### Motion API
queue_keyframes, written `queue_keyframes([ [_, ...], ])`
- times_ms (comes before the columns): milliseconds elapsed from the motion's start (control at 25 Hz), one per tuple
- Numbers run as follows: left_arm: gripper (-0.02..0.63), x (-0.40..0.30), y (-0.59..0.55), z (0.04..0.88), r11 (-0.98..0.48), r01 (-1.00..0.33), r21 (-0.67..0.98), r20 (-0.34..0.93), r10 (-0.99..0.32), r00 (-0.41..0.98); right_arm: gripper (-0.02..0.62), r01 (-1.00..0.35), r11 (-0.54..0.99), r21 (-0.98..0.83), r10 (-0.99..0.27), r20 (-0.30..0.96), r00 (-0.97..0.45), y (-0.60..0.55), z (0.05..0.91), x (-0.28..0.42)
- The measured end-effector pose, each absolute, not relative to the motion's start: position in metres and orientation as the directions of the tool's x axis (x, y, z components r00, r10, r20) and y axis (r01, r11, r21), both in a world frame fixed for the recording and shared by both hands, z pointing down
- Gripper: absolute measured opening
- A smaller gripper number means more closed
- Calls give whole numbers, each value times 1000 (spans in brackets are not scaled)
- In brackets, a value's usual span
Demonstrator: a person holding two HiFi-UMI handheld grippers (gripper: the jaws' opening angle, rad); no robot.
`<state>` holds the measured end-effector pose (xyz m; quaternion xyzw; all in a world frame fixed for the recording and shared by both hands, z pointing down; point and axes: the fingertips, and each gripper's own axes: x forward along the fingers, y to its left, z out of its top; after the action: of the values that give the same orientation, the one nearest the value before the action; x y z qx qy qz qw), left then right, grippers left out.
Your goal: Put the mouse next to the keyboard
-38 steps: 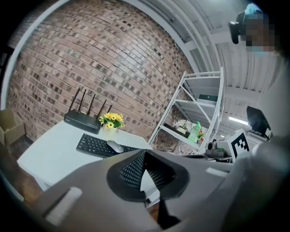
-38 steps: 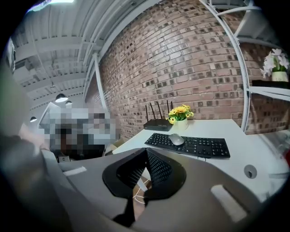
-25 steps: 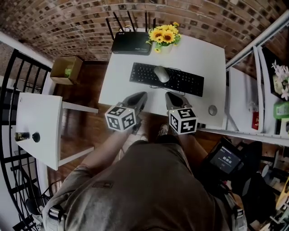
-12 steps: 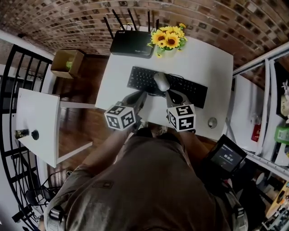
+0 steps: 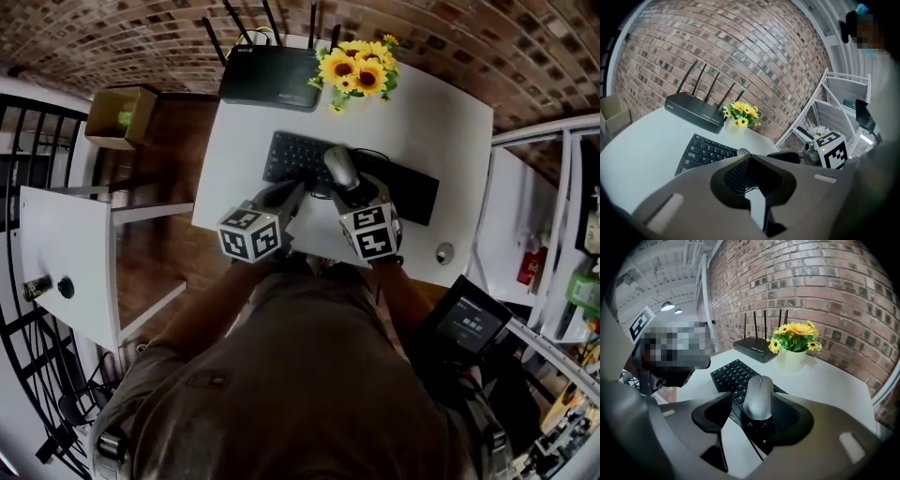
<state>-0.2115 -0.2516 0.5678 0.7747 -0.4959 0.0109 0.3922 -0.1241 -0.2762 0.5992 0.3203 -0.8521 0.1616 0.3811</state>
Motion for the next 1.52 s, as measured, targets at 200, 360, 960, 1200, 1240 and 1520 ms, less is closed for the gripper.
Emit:
queue_keyframes([
  [200, 2, -218, -256, 576, -196, -766, 612, 410, -750, 520, 299, -672, 740, -1, -425, 774, -470, -300, 613, -134],
  [360, 2, -226, -256, 581, -183, -763, 619, 417, -748, 517, 310, -669, 743, 11, -420, 786, -453, -312, 624, -141],
  [960, 2, -247, -263, 587, -176, -743, 646, 412, -738, 534, 323, -668, 744, 16, -366, 846, -388, -317, 646, -151],
  [1200, 2, -246, -266, 588, -184, -739, 648, 407, -737, 540, 307, -690, 723, 0, -368, 846, -385, -317, 644, -149],
  [1240, 2, -246, -266, 587, -185, -739, 648, 406, -736, 541, 307, -691, 723, 1, -370, 845, -386, -317, 643, -149],
  [1520, 2, -243, -271, 584, -209, -738, 642, 398, -732, 553, 305, -706, 708, 6, -413, 815, -407, -322, 632, -148],
])
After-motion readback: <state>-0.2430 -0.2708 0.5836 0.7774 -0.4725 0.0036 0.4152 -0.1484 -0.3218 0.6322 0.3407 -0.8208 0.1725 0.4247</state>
